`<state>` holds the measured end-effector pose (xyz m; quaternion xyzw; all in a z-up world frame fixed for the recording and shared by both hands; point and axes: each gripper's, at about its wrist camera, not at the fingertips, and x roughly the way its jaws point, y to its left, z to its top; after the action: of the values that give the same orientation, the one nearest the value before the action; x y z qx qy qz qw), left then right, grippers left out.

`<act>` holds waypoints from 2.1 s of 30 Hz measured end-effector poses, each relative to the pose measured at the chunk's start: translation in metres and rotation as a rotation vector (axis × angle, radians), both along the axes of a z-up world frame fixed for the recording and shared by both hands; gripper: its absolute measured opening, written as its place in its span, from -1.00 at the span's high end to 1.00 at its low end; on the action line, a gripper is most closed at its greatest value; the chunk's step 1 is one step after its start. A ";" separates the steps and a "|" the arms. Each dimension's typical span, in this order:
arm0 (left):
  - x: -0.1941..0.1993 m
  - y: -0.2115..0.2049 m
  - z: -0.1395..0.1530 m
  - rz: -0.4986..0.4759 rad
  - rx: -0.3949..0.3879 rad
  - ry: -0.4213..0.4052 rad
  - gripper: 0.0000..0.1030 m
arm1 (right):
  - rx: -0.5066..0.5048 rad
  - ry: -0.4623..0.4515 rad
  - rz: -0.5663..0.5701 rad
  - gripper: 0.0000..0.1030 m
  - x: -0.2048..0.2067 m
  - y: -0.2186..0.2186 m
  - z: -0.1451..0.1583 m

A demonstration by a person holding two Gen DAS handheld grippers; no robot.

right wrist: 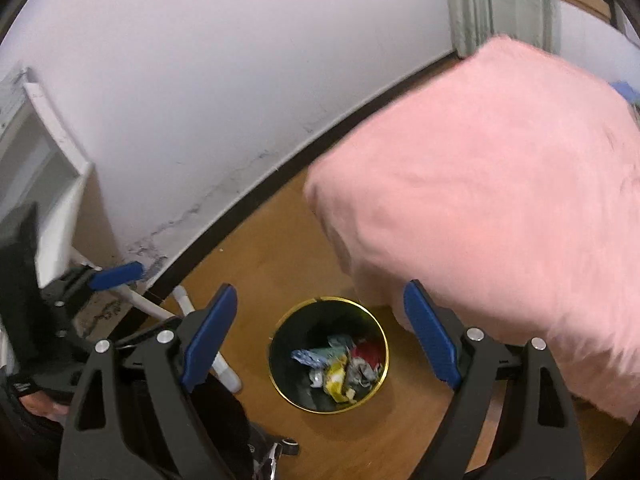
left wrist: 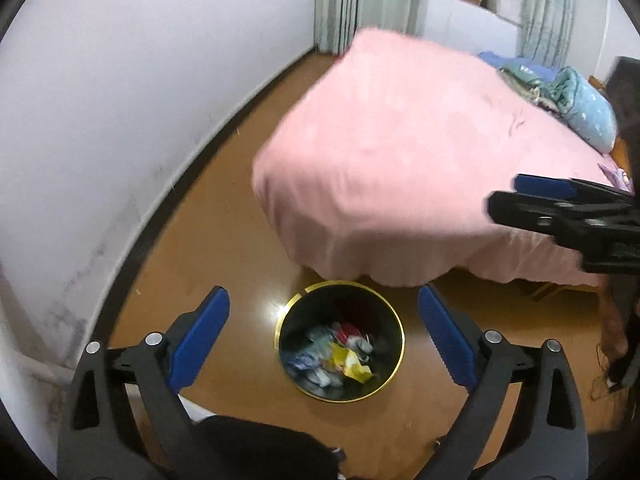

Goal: Collect trash
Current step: 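Move both open tools back toward the grey cloth and tape ring on the desk, then grasp the grey knit cloth with the left tool while the right grasps the white tape ring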

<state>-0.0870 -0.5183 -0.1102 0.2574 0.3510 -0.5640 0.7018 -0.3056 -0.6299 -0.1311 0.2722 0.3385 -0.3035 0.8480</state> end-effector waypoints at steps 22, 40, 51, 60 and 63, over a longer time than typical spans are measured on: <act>0.252 0.427 0.089 0.766 0.019 -0.153 -0.84 | -0.183 -0.008 0.866 -0.62 0.386 0.341 0.095; 0.308 0.454 0.066 0.788 0.019 -0.073 -0.84 | -0.219 0.148 0.944 -0.14 0.475 0.398 0.056; 0.333 0.398 0.059 0.724 -0.015 0.008 -0.84 | -0.225 0.120 0.906 -0.12 0.446 0.360 0.069; 0.342 0.367 0.049 0.713 0.023 -0.016 -0.36 | -0.207 0.113 0.846 -0.12 0.421 0.317 0.069; 0.339 0.358 0.047 0.698 0.047 -0.043 0.11 | -0.201 0.108 0.838 -0.12 0.414 0.309 0.069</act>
<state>0.2522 -0.1602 -0.0631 0.1498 0.4160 -0.2761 0.8534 0.1082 -0.3209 -0.0621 0.0112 0.4325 0.0217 0.9013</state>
